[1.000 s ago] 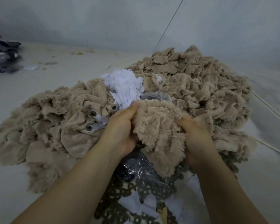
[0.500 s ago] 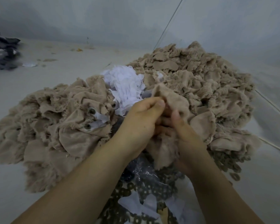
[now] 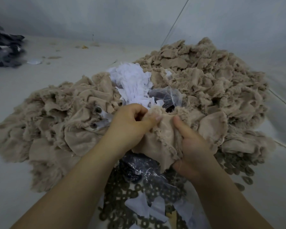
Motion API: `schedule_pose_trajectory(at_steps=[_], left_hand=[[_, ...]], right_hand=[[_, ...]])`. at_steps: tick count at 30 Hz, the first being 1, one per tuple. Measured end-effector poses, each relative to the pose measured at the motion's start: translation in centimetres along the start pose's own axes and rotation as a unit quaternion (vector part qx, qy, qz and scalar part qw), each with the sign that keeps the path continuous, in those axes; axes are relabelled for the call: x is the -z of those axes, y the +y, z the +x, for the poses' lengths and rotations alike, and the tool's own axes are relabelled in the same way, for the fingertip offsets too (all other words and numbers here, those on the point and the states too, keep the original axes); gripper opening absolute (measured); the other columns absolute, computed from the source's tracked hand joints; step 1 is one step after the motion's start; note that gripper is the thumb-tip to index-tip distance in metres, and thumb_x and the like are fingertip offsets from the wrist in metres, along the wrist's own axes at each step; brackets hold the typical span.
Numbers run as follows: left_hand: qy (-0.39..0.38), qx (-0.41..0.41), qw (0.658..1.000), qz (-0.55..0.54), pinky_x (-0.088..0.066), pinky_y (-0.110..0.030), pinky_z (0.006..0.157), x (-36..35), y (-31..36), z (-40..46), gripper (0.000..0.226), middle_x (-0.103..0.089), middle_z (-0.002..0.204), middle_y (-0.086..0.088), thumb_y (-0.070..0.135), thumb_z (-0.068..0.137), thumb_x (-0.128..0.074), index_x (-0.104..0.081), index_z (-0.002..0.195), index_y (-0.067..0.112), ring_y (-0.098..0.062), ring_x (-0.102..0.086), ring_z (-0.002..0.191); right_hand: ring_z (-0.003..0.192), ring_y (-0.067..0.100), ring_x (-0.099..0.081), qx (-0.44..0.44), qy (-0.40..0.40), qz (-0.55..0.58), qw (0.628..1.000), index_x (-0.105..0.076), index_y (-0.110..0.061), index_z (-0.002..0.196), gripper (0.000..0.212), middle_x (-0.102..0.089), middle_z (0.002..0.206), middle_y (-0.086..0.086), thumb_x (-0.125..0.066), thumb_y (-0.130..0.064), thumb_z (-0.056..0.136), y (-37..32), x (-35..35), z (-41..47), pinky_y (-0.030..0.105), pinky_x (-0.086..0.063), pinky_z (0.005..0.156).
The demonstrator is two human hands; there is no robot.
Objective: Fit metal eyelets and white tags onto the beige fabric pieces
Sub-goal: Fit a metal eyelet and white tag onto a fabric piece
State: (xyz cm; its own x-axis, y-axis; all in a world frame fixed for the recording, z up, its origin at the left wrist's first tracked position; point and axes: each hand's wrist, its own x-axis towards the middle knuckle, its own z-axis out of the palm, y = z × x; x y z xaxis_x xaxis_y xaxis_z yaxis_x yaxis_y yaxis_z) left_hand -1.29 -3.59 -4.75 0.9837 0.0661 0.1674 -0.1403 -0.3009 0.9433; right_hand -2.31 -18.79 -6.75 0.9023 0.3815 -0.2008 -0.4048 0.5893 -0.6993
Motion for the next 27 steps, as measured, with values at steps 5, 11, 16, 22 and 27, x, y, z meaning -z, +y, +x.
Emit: schedule_pose_trajectory(at_steps=[5, 11, 16, 22, 27], left_hand=[[0.041, -0.011, 0.995, -0.089, -0.034, -0.013, 0.038, -0.5, -0.3, 0.0, 0.029, -0.054, 0.046, 0.011, 0.010, 0.091, -0.068, -0.063, 0.064, 0.018, -0.001, -0.044, 0.039], [0.088, 0.024, 0.989, -0.120, -0.031, -0.016, 0.037, -0.5, -0.8, 0.2, 0.032, -0.047, 0.043, 0.010, 0.005, 0.096, -0.057, -0.059, 0.065, 0.015, -0.004, -0.037, 0.038], [0.041, 0.045, 0.985, -0.160, -0.036, -0.017, 0.041, -0.1, -0.7, 0.0, 0.027, -0.053, 0.048, 0.010, 0.013, 0.095, -0.061, -0.061, 0.069, 0.018, -0.003, -0.044, 0.041], [-0.068, -0.009, 0.995, -0.069, -0.040, -0.024, 0.049, 1.5, -0.8, -0.1, 0.041, -0.057, 0.073, -0.002, -0.010, 0.083, -0.062, -0.068, 0.103, 0.026, -0.015, -0.050, 0.058], [-0.141, -0.233, 0.950, 0.153, -0.041, -0.015, 0.069, 2.3, 0.0, -0.4, 0.059, -0.049, 0.114, 0.000, -0.012, 0.075, -0.054, -0.069, 0.114, 0.029, -0.006, -0.049, 0.086]], right_hand=[[0.108, 0.036, -0.068, 0.054, 0.042, -0.047, 0.997, -0.065, 0.001, 0.120, 0.042, -0.070, 0.116, 0.024, -0.060, -0.023, 0.085, 0.3, 0.1, 0.1, 0.049, -0.056, 0.093], [0.103, 0.032, -0.071, 0.071, 0.042, -0.024, 0.996, -0.065, 0.002, 0.118, 0.039, -0.072, 0.113, 0.021, -0.059, -0.019, 0.087, 0.7, -0.4, 0.1, 0.042, -0.060, 0.083], [0.104, 0.032, -0.071, 0.065, 0.061, -0.036, 0.995, -0.065, 0.001, 0.120, 0.037, -0.071, 0.114, 0.021, -0.056, -0.021, 0.093, 0.9, -0.6, 0.3, 0.041, -0.060, 0.083], [0.115, 0.040, -0.064, 0.017, 0.075, -0.011, 0.997, -0.061, 0.000, 0.128, 0.051, -0.066, 0.124, 0.024, -0.052, -0.036, 0.092, 0.6, 0.0, 0.3, 0.054, -0.047, 0.102], [0.113, 0.037, -0.066, 0.035, 0.038, -0.042, 0.998, -0.066, 0.001, 0.120, 0.042, -0.067, 0.121, 0.025, -0.051, -0.031, 0.098, 0.8, 0.0, 0.3, 0.048, -0.054, 0.094]])
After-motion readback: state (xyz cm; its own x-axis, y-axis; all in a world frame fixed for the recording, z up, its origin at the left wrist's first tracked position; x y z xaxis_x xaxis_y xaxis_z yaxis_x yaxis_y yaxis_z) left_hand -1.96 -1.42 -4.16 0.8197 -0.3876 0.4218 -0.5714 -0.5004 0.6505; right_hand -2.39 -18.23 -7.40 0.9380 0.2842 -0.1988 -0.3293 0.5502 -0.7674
